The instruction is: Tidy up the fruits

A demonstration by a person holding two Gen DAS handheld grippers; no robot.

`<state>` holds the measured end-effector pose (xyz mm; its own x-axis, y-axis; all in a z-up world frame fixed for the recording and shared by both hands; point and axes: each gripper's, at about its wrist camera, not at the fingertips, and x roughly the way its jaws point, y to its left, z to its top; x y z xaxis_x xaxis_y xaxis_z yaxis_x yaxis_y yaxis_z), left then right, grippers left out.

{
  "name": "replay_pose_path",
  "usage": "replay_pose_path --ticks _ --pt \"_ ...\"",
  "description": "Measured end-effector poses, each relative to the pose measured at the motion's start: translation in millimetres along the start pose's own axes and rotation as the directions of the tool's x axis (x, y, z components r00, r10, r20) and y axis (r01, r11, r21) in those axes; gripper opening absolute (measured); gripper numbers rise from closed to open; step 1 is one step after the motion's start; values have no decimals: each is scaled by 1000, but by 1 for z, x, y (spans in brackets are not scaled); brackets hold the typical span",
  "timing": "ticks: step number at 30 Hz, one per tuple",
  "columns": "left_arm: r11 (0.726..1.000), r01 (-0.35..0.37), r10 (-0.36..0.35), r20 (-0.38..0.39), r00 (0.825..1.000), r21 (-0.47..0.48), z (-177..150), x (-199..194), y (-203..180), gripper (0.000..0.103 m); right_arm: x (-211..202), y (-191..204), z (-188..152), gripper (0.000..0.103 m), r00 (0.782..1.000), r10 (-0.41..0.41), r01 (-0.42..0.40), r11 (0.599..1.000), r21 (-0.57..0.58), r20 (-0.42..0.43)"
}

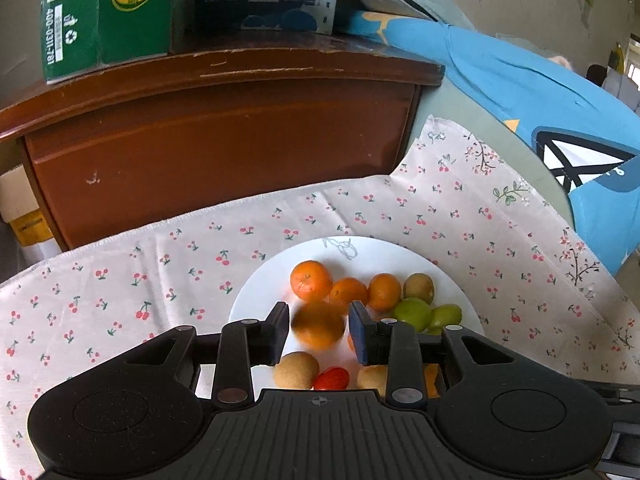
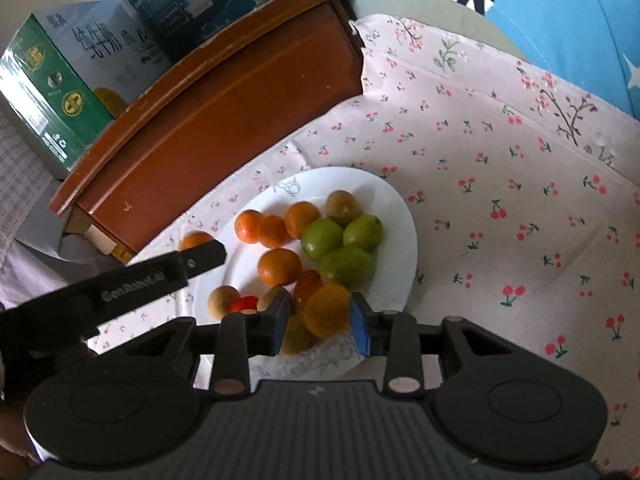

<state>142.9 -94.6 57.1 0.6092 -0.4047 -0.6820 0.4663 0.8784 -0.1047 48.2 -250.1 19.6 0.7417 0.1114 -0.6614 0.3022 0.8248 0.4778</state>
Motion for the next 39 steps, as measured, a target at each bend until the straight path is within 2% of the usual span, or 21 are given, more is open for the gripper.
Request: replay_pose_path --ticks 1,3,5,9,11,15,17,21,26,31,39 --pt "1000 -1 1 0 1000 -1 1 -1 -1 35 -1 1 1 35 1000 3 -3 1000 -5 7" --pt "1000 -15 15 8 1000 -7 3 -5 -2 53 -4 4 2 35 1000 7 -6 1000 -20 22" --pt "999 -33 33 26 999 -4 5 -11 -4 60 -6 5 4 37 1000 0 0 1000 -28 32" --pt "997 -71 71 29 997 -12 9 -23 -7 86 -7 6 5 47 999 -20 22 999 -35 31" --pt "997 -79 80 32 996 -9 10 -29 -8 86 -9 8 6 48 999 -26 27 999 -39 28" --pt "993 -114 114 21 993 -1 11 -42 -10 92 -17 14 8 62 998 -39 42 997 -65 46" --pt "991 -130 130 26 991 -5 10 -51 -10 92 -25 17 8 63 997 -40 46 995 -89 64" --pt "989 -140 140 14 990 -43 8 -66 -5 97 -37 25 10 74 995 -61 71 987 -144 73" --pt "980 -164 164 -4 986 -112 -3 -83 6 97 -54 29 9 78 994 -72 87 978 -189 85" --pt "969 -223 217 -65 974 -109 -19 -89 10 97 -70 29 5 87 992 -73 95 971 -218 105" --pt "960 -250 234 -126 964 -129 -41 -97 11 97 -83 29 -6 92 986 -133 155 952 -264 102"
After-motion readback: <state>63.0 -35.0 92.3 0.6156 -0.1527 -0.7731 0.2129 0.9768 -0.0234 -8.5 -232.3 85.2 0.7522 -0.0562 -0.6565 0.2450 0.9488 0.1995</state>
